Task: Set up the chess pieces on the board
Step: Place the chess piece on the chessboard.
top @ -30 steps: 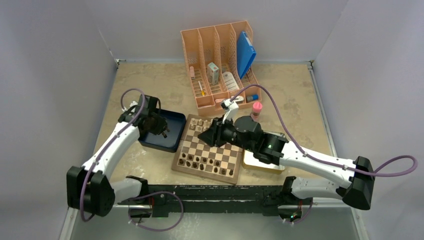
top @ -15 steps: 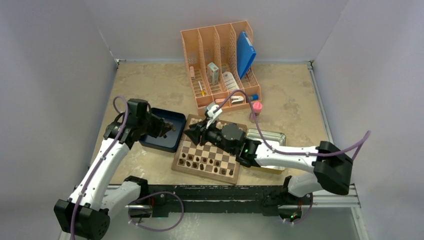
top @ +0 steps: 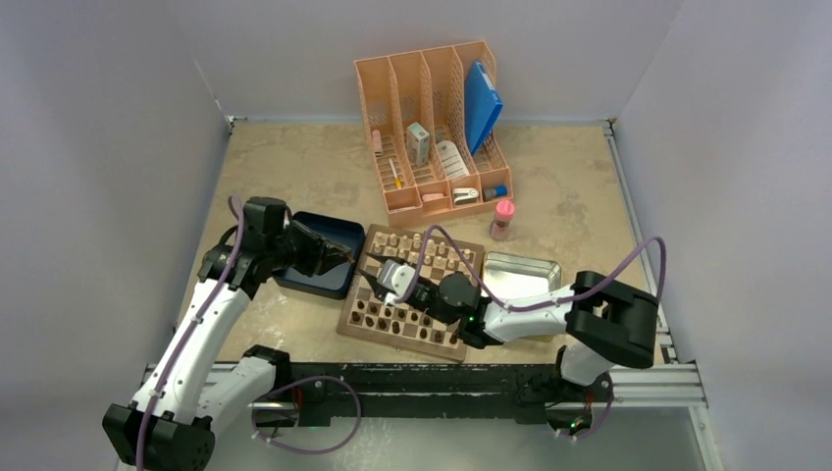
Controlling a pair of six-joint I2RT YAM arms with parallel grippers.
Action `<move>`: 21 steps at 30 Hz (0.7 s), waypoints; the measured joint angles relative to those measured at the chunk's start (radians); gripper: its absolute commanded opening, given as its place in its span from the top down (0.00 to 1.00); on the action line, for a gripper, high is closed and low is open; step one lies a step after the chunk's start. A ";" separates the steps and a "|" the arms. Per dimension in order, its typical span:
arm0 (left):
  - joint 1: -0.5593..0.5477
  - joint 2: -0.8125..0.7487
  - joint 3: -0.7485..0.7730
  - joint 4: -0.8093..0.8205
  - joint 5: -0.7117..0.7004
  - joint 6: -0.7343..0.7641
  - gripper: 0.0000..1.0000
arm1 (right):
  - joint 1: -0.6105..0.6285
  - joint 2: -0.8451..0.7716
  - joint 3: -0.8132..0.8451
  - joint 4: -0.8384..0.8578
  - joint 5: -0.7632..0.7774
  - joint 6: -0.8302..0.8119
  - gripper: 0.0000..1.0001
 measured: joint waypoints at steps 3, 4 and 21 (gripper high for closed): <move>0.000 -0.009 0.000 0.000 0.027 -0.001 0.99 | 0.015 0.041 0.000 0.052 0.011 -0.104 0.62; 0.000 -0.012 0.000 0.000 0.033 -0.001 0.99 | 0.021 0.053 0.000 0.065 0.014 -0.135 0.62; 0.000 -0.021 -0.011 0.009 0.083 -0.003 1.00 | 0.060 0.102 0.000 0.155 0.078 -0.319 0.65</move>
